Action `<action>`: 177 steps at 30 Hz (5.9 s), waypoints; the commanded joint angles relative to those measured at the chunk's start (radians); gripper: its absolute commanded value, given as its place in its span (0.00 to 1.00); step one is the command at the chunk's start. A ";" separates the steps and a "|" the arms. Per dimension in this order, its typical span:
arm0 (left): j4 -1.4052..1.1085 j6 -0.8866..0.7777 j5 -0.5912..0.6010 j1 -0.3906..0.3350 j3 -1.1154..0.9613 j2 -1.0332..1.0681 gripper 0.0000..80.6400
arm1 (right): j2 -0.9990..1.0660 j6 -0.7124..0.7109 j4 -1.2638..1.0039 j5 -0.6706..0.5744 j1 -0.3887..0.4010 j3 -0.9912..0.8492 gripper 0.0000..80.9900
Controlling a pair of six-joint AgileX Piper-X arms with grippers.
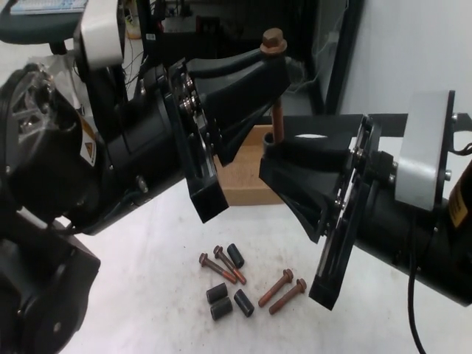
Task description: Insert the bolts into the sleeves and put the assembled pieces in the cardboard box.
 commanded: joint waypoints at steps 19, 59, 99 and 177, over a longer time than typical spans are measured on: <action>0.035 0.062 -0.041 0.006 -0.010 -0.005 0.00 | 0.000 0.004 -0.007 0.001 -0.003 -0.010 0.01; 0.109 0.045 0.068 0.031 -0.010 -0.006 0.00 | 0.000 -0.004 -0.020 0.039 -0.003 -0.012 0.01; 0.223 0.072 0.054 0.031 -0.010 -0.100 0.43 | 0.000 -0.004 -0.045 0.039 -0.003 -0.012 0.01; 1.195 0.492 -0.844 0.033 -0.001 -0.231 0.00 | 1.142 0.231 1.057 -0.030 -0.336 -1.291 0.39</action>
